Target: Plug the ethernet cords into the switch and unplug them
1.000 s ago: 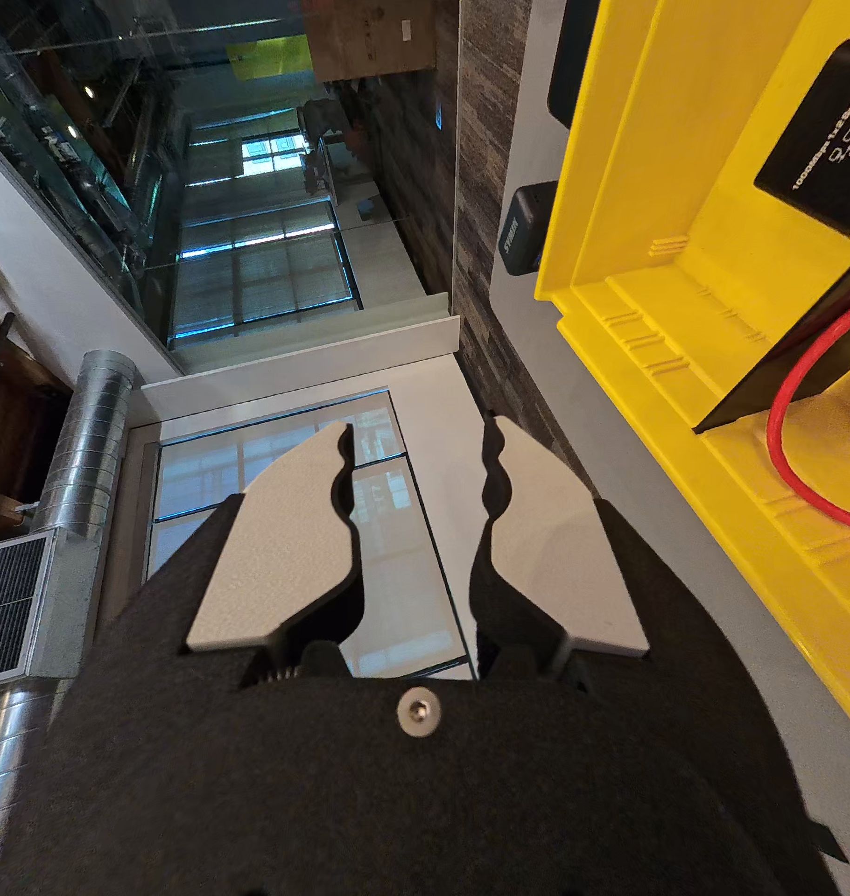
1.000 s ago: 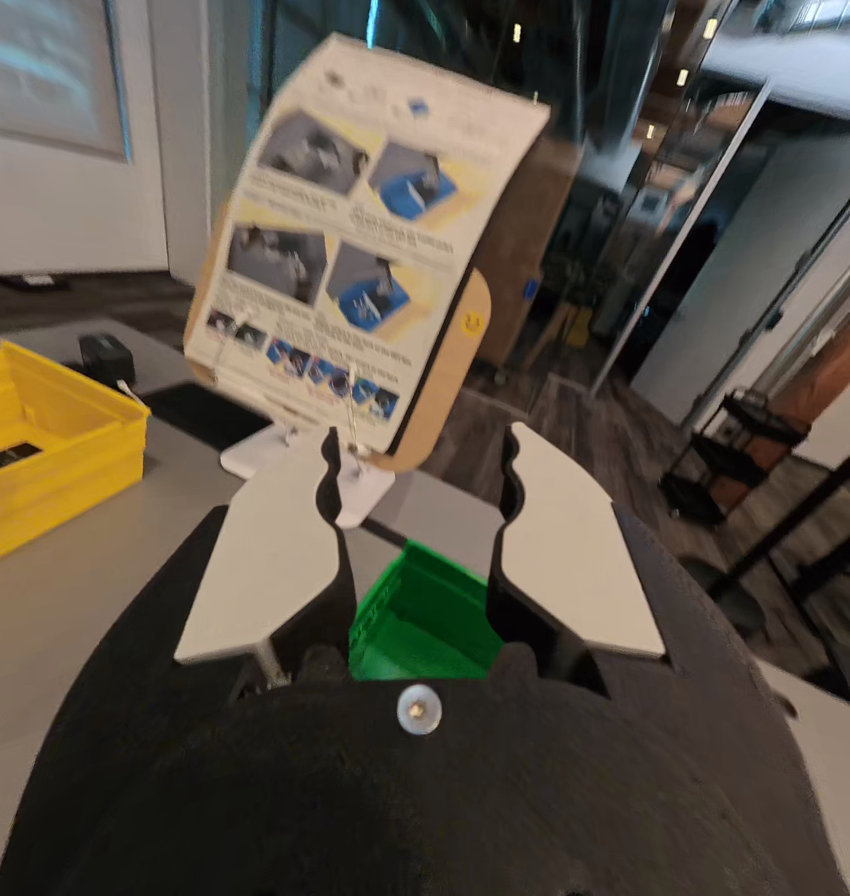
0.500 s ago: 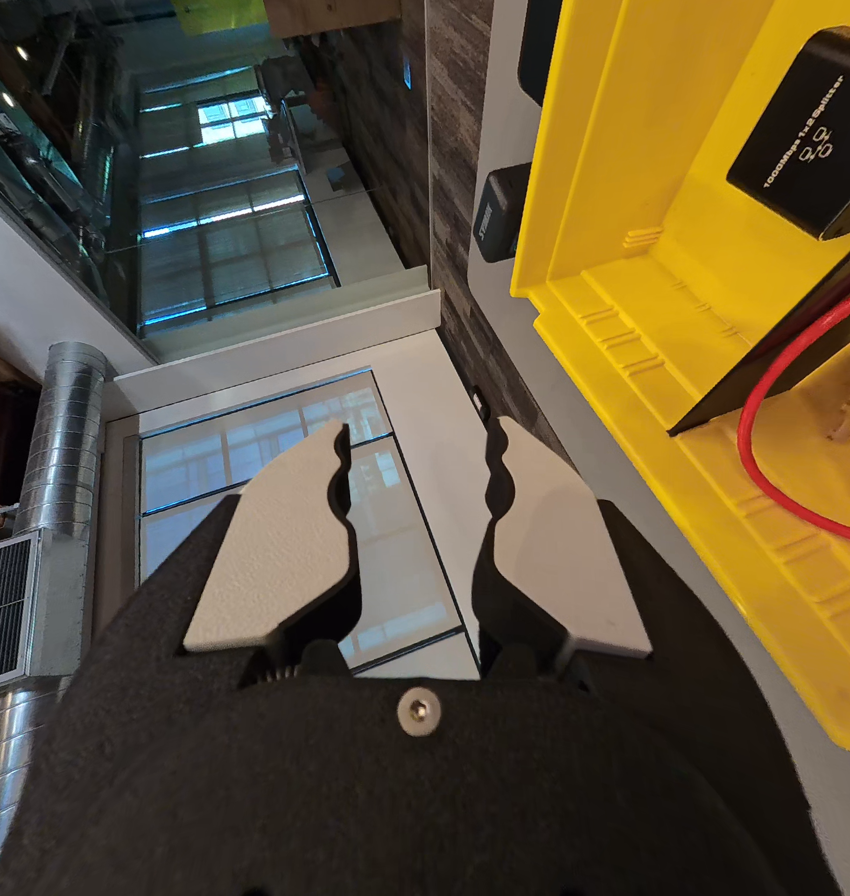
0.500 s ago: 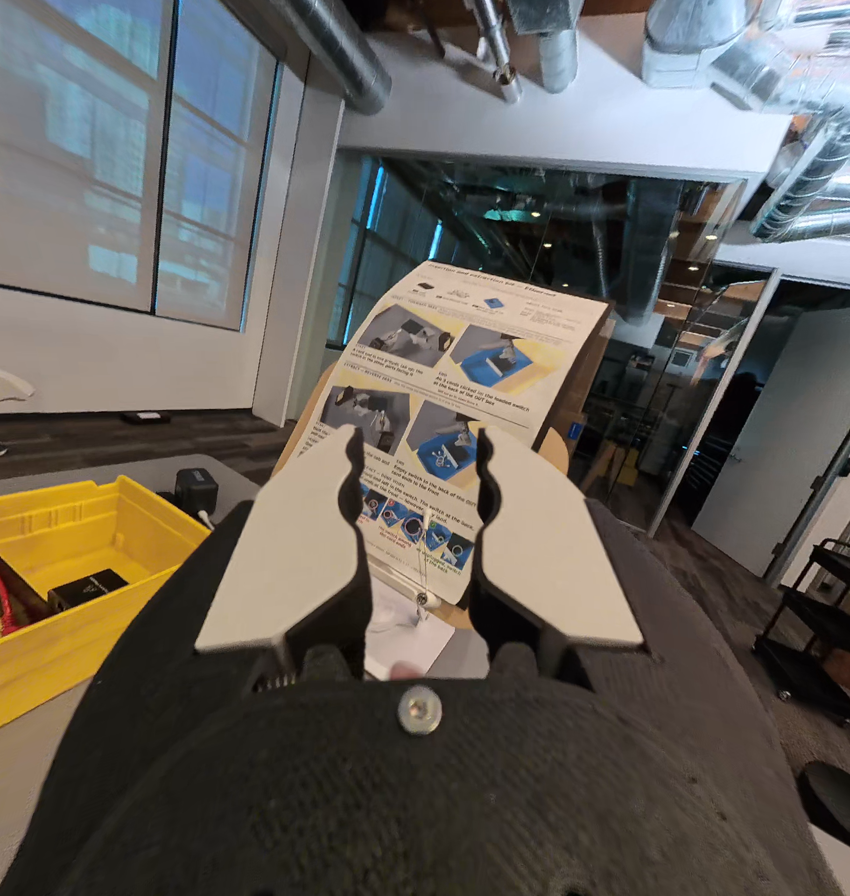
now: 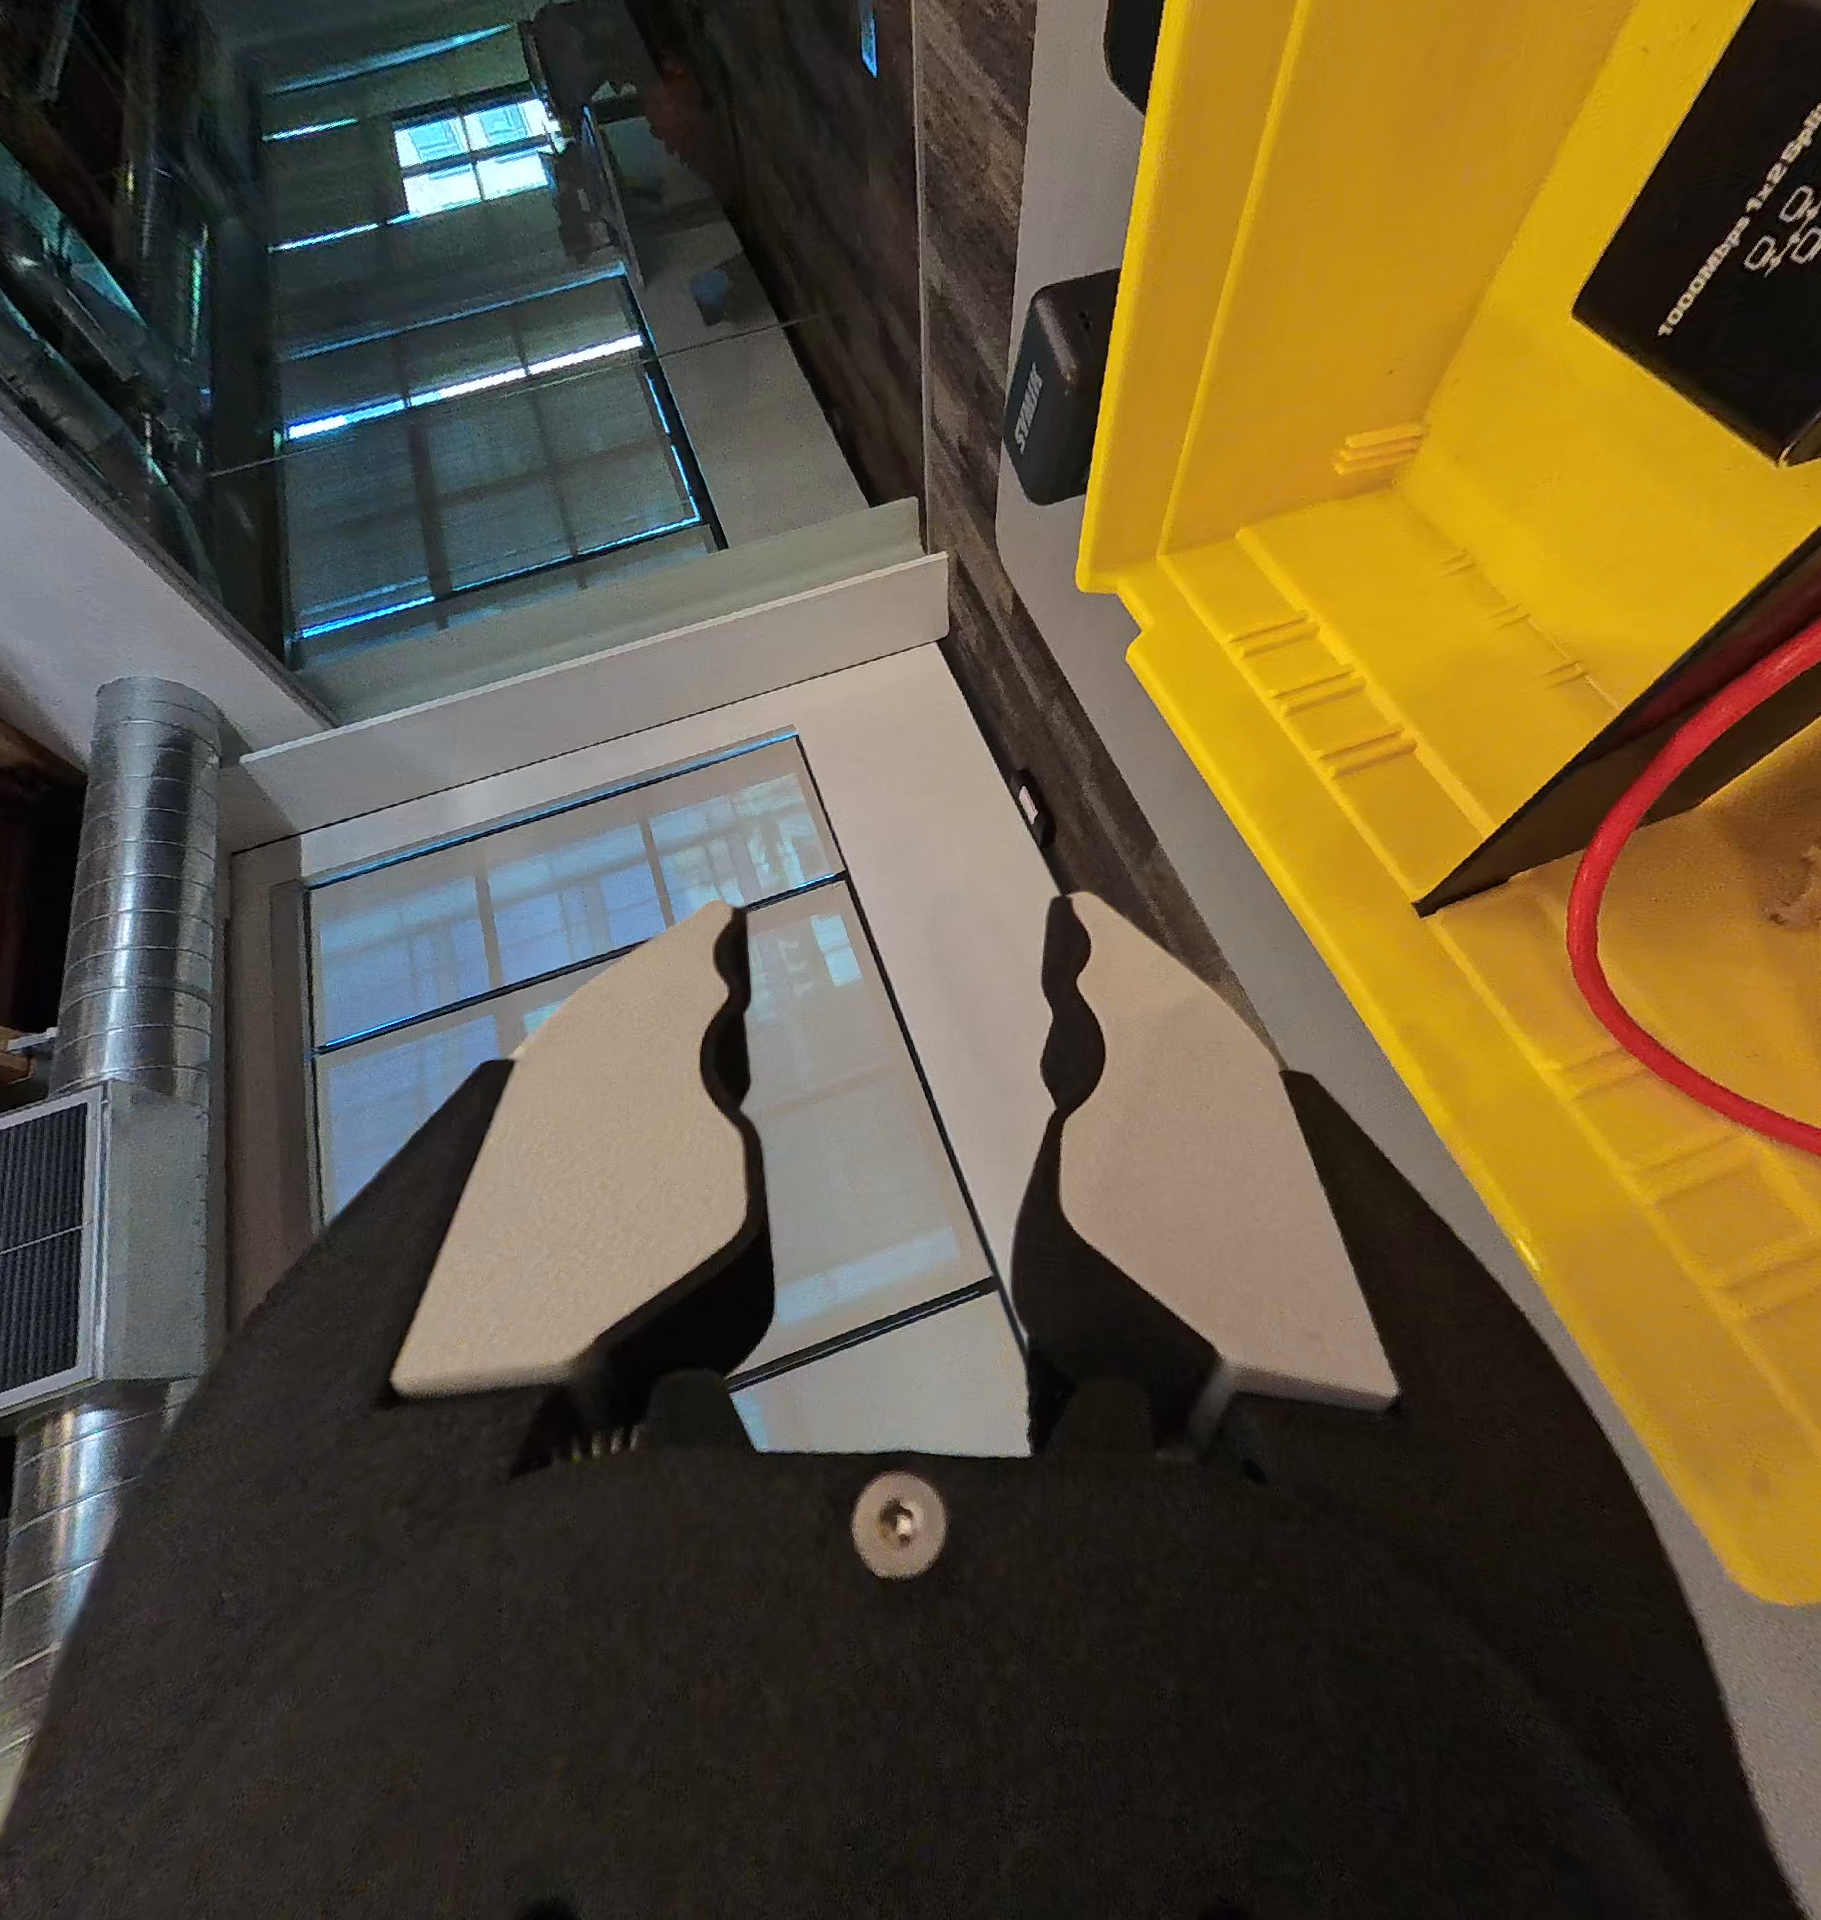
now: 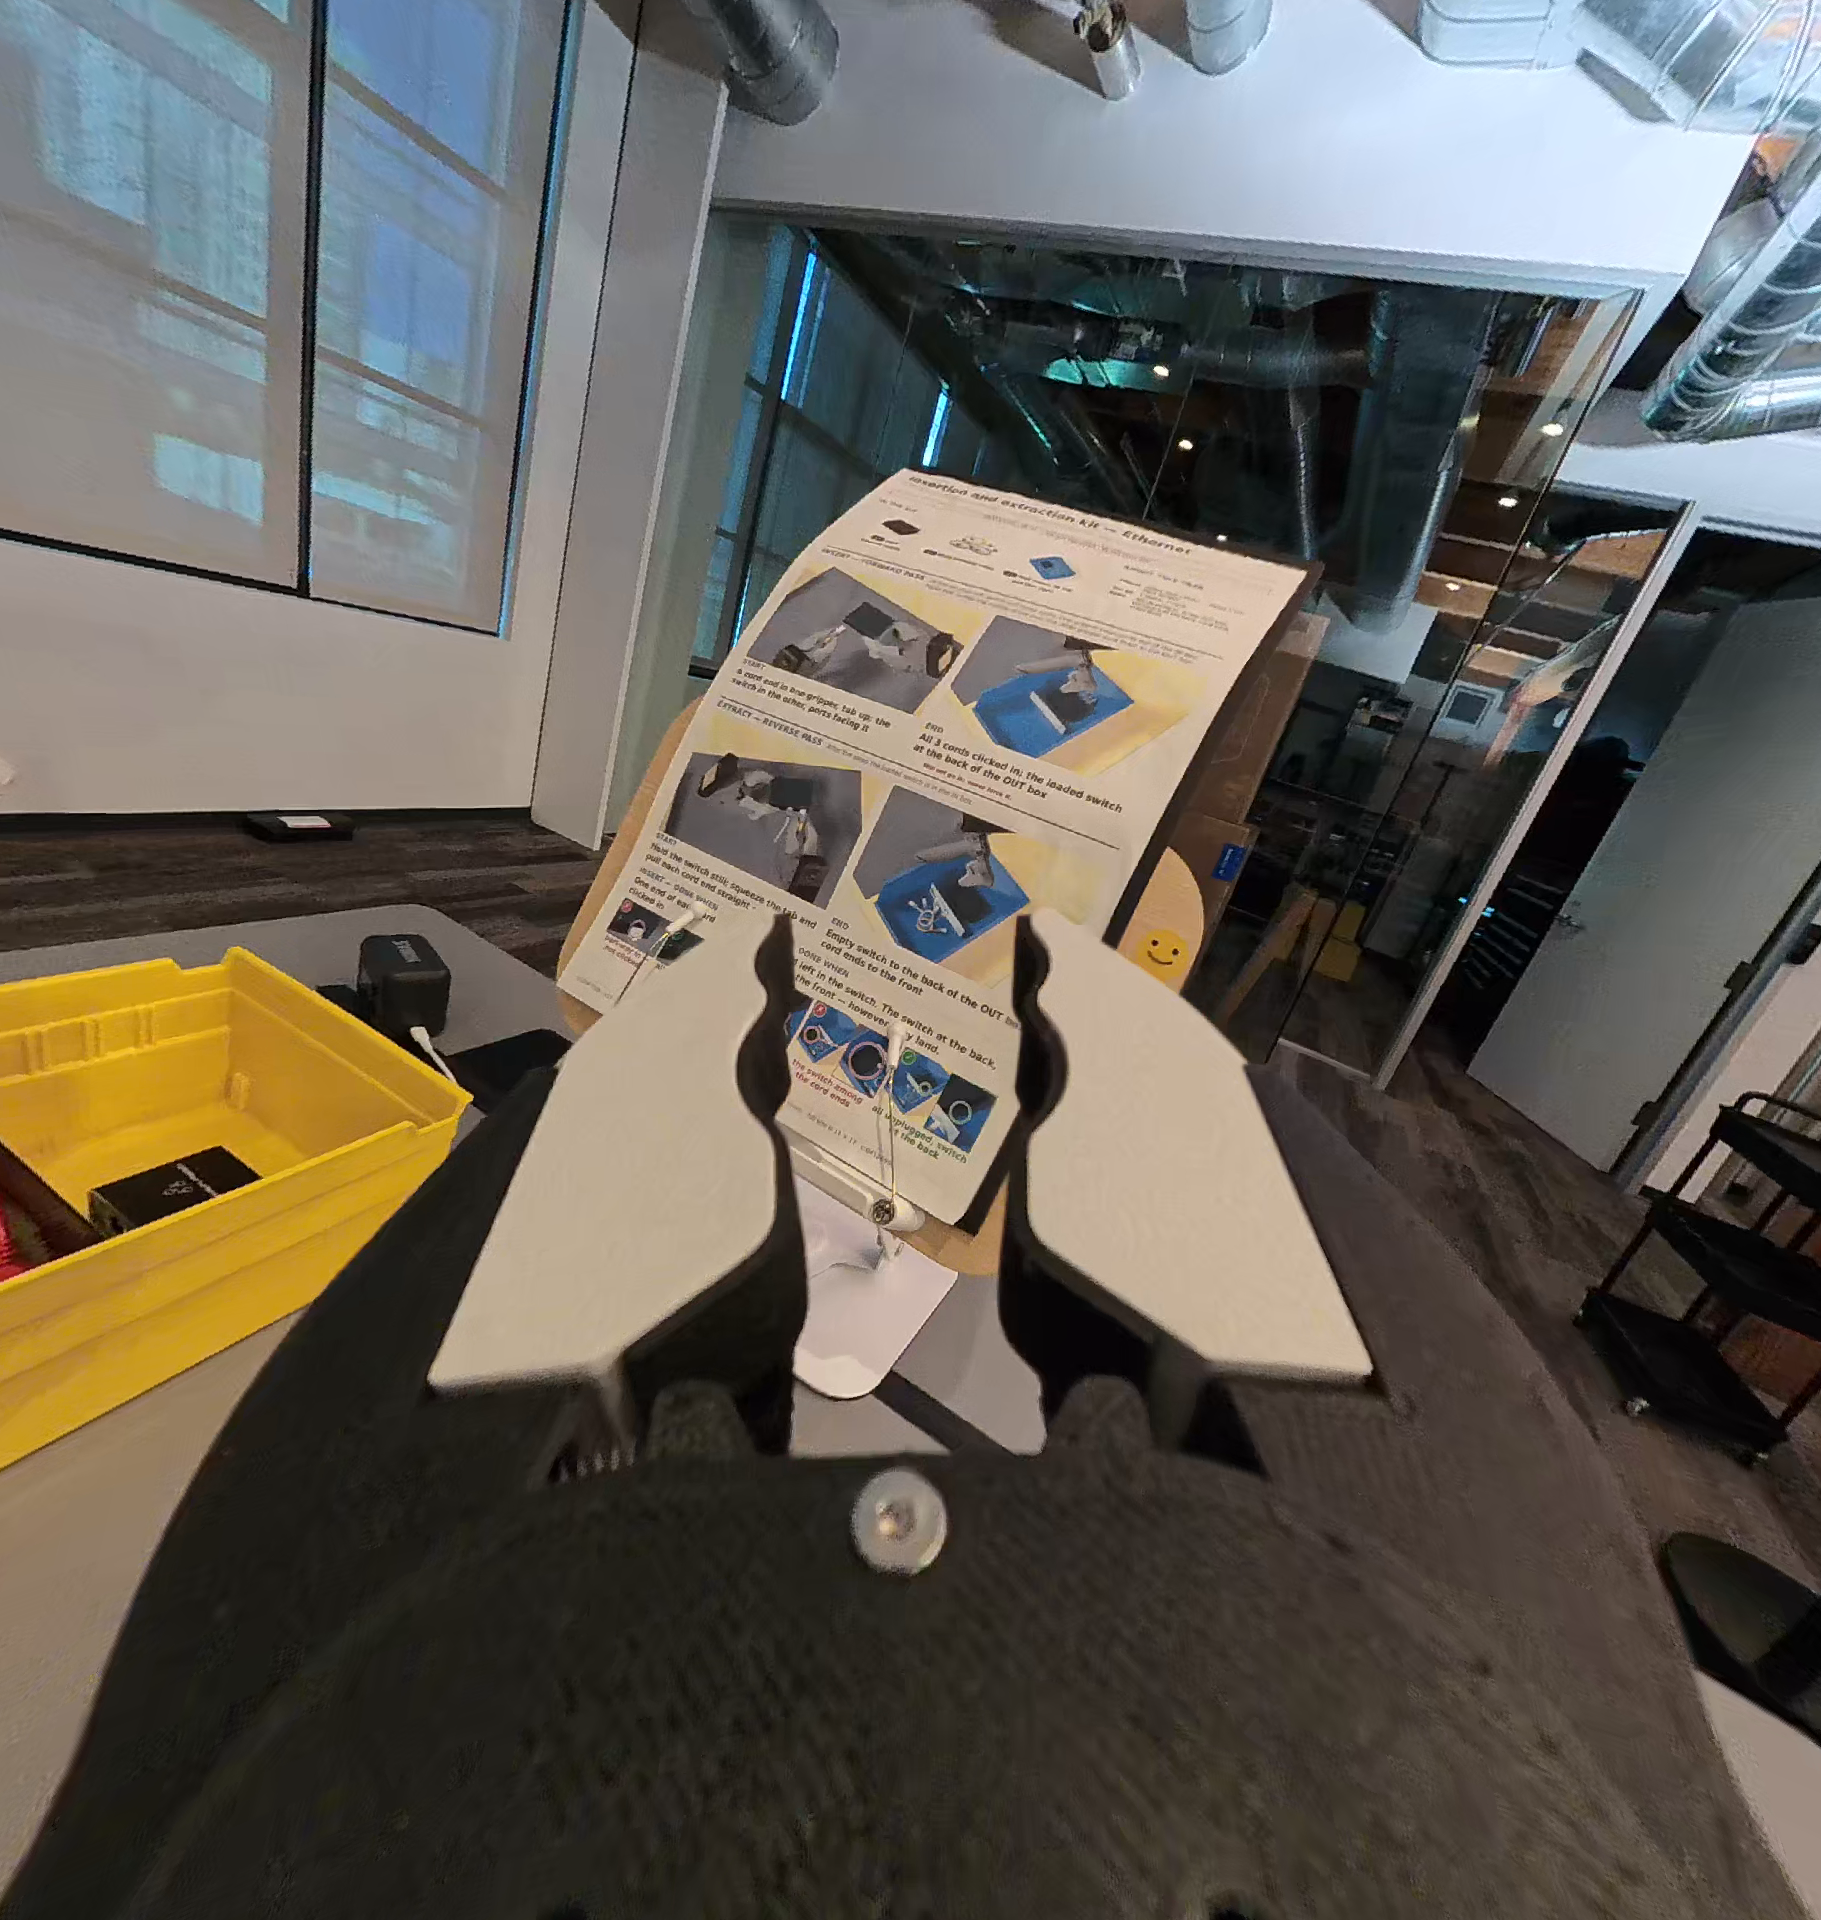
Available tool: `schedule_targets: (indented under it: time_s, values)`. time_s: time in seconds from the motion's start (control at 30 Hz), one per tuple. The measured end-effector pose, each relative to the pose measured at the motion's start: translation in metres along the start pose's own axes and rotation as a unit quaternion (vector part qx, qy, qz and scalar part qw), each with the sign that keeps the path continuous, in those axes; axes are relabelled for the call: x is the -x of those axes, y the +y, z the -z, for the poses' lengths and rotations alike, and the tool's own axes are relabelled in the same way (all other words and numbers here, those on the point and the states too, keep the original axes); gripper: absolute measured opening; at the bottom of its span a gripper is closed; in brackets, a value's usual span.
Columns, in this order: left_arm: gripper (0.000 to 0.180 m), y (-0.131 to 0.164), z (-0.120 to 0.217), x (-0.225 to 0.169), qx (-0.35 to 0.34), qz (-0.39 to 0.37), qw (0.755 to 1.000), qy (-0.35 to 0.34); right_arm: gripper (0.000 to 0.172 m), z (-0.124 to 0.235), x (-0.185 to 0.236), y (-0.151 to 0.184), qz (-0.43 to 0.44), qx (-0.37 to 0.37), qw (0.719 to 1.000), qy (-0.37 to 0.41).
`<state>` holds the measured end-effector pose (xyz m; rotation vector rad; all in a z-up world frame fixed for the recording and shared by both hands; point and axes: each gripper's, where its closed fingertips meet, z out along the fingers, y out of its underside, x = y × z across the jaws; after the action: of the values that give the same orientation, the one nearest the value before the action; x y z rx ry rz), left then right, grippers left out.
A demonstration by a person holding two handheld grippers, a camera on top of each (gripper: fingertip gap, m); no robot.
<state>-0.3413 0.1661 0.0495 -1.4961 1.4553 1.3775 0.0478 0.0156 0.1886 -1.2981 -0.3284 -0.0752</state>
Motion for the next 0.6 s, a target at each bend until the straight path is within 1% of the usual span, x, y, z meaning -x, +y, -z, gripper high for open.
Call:
schedule_targets:
  time_s: [0.07, 0.23, 0.27, 0.33, 0.4, 0.47, 0.53, 0.57, 0.6]
  values:
    - [0.054, 0.001, 0.003, 0.002, 0.003, -0.008, 1.000, -0.007, 0.040, 0.001, 0.002, -0.002, -0.013, -0.003, 1.000, -0.004]
    - [0.053, 0.001, 0.013, 0.004, 0.001, -0.018, 1.000, -0.019, 0.037, 0.004, 0.014, -0.014, -0.014, -0.046, 0.998, -0.033]
    - [0.053, 0.002, 0.015, 0.004, 0.002, -0.020, 1.000, -0.018, 0.037, 0.004, 0.014, -0.017, -0.015, -0.057, 0.998, -0.030]
    - [0.053, 0.005, 0.018, 0.001, 0.005, -0.016, 1.000, -0.007, 0.037, 0.003, 0.019, -0.017, -0.023, -0.056, 0.997, -0.039]
    - [0.053, 0.010, 0.019, -0.012, 0.011, 0.010, 0.999, 0.039, 0.039, 0.002, 0.029, -0.016, -0.024, -0.060, 0.996, -0.063]
    - [0.053, 0.016, 0.021, -0.031, 0.015, 0.057, 0.992, 0.113, 0.041, 0.004, 0.036, -0.020, -0.006, -0.085, 0.993, -0.077]
    - [0.054, 0.017, 0.027, -0.056, 0.005, 0.110, 0.972, 0.208, 0.043, 0.006, 0.043, -0.022, 0.010, -0.111, 0.990, -0.090]
    - [0.054, 0.017, 0.031, -0.067, -0.002, 0.140, 0.958, 0.249, 0.043, 0.006, 0.046, -0.022, 0.003, -0.118, 0.988, -0.102]
    - [0.054, 0.014, 0.036, -0.080, -0.015, 0.164, 0.941, 0.295, 0.045, 0.006, 0.052, -0.020, -0.018, -0.116, 0.984, -0.131]
